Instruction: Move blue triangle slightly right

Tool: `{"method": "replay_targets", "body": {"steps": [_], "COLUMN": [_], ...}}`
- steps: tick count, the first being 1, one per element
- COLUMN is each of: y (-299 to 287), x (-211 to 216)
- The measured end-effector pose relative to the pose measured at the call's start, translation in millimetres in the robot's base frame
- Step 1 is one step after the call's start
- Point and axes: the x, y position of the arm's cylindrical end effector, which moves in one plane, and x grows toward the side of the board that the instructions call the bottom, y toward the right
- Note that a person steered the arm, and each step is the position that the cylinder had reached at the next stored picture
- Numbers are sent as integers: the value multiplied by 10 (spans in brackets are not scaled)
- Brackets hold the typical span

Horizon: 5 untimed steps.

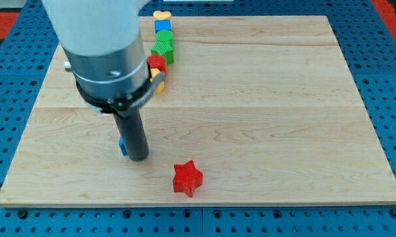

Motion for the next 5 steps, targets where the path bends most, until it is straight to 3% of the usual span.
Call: {"method": "replay_targets", "body": {"steps": [3,5], "y": [-764,-880], "x": [-163,-432]}}
